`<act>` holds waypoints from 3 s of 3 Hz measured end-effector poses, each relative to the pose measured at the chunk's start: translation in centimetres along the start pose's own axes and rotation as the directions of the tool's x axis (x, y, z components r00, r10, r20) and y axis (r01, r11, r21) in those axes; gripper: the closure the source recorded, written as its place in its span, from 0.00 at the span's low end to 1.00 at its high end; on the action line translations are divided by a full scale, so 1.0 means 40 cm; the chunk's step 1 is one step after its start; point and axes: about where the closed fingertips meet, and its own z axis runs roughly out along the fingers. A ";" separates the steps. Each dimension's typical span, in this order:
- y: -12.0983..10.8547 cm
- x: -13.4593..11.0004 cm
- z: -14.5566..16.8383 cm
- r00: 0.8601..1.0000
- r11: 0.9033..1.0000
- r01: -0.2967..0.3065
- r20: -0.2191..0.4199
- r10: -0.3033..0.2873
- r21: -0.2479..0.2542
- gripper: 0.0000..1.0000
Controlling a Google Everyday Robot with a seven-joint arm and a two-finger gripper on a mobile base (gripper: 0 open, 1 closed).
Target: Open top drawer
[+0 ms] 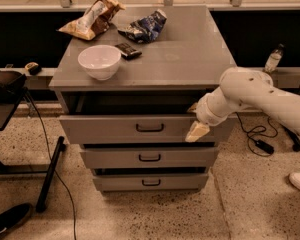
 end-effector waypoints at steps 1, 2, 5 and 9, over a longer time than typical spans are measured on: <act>-0.003 -0.004 -0.009 1.000 1.000 0.000 0.000 0.000 0.000 0.31; 0.104 -0.004 -0.013 0.997 1.000 -0.004 0.074 0.006 -0.021 0.16; 0.102 -0.002 -0.005 0.997 0.996 -0.024 0.076 0.030 -0.083 0.00; 0.151 -0.086 -0.006 1.000 0.967 0.006 0.004 -0.006 -0.255 0.20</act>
Offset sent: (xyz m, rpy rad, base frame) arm -0.0991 0.0092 -0.0104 0.1838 0.0092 0.0592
